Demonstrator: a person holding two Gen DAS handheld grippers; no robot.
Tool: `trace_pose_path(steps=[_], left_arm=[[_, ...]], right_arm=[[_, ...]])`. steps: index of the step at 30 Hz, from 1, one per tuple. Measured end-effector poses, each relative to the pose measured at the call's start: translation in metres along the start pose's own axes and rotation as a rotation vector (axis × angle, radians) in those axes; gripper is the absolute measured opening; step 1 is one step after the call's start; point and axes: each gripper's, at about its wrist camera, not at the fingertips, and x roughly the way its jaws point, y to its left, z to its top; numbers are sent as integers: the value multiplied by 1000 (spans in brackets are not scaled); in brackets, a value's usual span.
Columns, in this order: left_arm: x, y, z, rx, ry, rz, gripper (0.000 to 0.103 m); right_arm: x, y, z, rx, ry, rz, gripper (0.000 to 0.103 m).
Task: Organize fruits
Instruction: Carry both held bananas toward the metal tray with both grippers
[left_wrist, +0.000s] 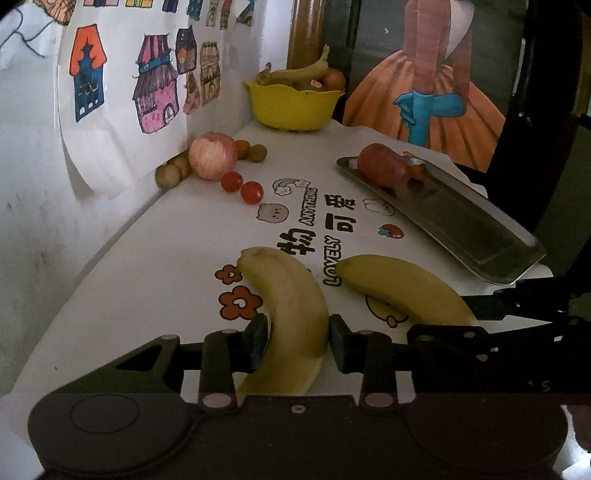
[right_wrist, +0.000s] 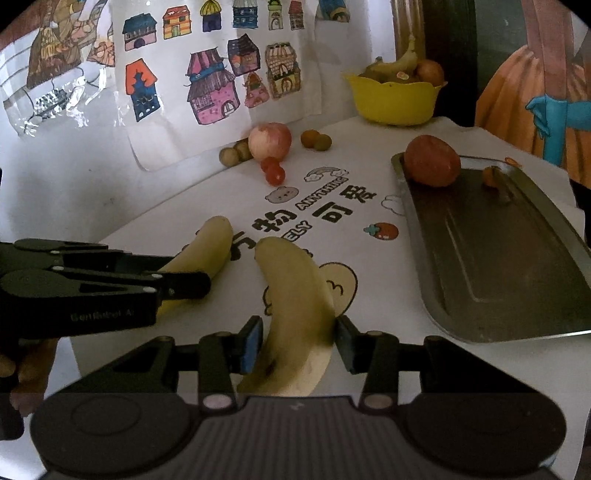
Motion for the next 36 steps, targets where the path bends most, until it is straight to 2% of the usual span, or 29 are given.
trace_pose_path(steps=[6,15,18,20,26,32,36], left_arm=[[5,-1,0,2,-8,18,43],[9,-6,0,25,-24,49,49],[10,-8,0,32,-24,56,49],[11,-9,0,40,-24,61,45],[12,-13,1,49,-21,79,39],[9,-15,0,30,-15,66,38],[5,-18,-2,14,-5,23,38]], right_arm=[[7,7,-2,-47,-37,-55,50],[9,3,-8,-39,-88,-61,55],[11,2,-7,-34,-92,-60,55],[12,3,-7,-38,-93,-60,54],[12,5,-8,-43,-104,-53,42],[11,6,-9,-44,-105,-46,41],[5,3,-13,-24,-106,-21,41]])
